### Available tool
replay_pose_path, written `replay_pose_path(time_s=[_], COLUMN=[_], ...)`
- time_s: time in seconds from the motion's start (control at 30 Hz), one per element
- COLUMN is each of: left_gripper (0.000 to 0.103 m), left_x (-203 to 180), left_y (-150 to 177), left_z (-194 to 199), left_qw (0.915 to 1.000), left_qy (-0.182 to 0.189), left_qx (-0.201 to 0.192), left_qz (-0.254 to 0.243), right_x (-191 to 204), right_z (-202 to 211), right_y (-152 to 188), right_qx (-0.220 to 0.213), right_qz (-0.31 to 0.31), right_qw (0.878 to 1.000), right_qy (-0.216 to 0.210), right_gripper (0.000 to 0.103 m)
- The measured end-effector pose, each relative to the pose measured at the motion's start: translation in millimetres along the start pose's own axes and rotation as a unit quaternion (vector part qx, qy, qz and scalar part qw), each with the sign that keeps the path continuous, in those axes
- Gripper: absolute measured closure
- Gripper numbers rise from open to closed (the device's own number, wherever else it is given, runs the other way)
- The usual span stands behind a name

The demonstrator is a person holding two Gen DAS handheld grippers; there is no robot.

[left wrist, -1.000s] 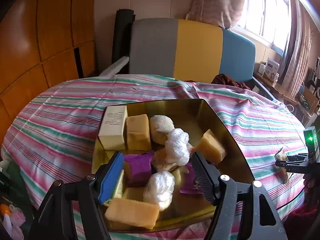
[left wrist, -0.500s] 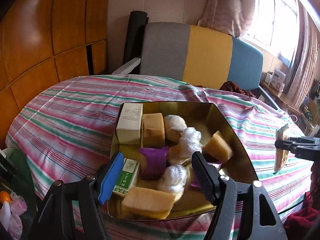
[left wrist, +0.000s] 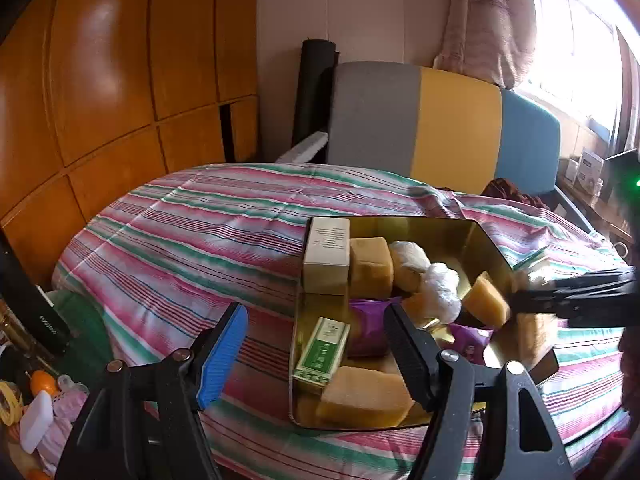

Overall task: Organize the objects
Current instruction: 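Carry the WEIDAN cracker packet into the gold tray and open the right tool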

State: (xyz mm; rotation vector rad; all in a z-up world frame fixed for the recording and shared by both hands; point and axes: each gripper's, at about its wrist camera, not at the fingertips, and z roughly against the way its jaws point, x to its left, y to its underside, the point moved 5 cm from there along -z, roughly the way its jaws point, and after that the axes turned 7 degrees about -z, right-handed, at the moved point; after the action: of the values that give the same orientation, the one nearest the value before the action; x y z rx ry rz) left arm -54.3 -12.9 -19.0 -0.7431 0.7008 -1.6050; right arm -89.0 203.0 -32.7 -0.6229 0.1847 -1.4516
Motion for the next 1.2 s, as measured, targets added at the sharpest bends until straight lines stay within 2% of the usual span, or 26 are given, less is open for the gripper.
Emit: replay_pose_path(time_s=[0.23,0.37,0.47,0.57,0.7,0.93,1.0,1.03,1.2], left_gripper=[0.031,0.031,0.031,0.031,0.031,0.031,0.035,0.041,0.045], left_x=[4.6,2.4,0.1,-2.1,-4.0,-7.2,-9.2,-10.0,-17.4], left_y=[3.0,4.9,6.3,6.4,5.0,2.3,2.7,3.0,7.1], left_z=[-0.9,-3.7,-5.0,-5.1,-2.9,1.7,4.2,5.0,6.9], left_qw=[0.9998,0.9997,0.9995,0.9994,0.9993,0.9992,0.9992,0.9992,0.9992], left_qy=[-0.003,-0.009,0.007,0.006,0.004,-0.004,-0.006,-0.006,0.007], left_qx=[-0.001,0.004,0.007,0.009,0.008,0.008,0.007,0.006,0.013], left_qz=[0.02,0.023,0.031,0.033,0.036,0.039,0.039,0.038,0.037], right_x=[8.1,1.7,-2.7,-1.8,3.0,16.9,18.9,19.9,20.5], right_z=[-50.5,-66.0,-67.7,-65.6,-58.7,-31.4,-21.1,-17.1,6.9], right_y=[0.8,9.7,15.0,15.4,15.7,17.7,19.7,21.5,36.7], right_qx=[0.051,0.063,0.064,0.055,0.033,-0.039,-0.063,-0.073,-0.12], right_qz=[0.013,0.015,0.016,0.018,0.026,0.041,0.037,0.036,0.017], right_qw=[0.998,0.997,0.996,0.997,0.998,0.997,0.995,0.995,0.989], right_qy=[0.031,0.051,0.052,0.047,0.044,0.053,0.061,0.063,0.081], right_gripper=[0.053,0.051,0.05,0.046,0.032,0.017,0.01,0.008,0.006])
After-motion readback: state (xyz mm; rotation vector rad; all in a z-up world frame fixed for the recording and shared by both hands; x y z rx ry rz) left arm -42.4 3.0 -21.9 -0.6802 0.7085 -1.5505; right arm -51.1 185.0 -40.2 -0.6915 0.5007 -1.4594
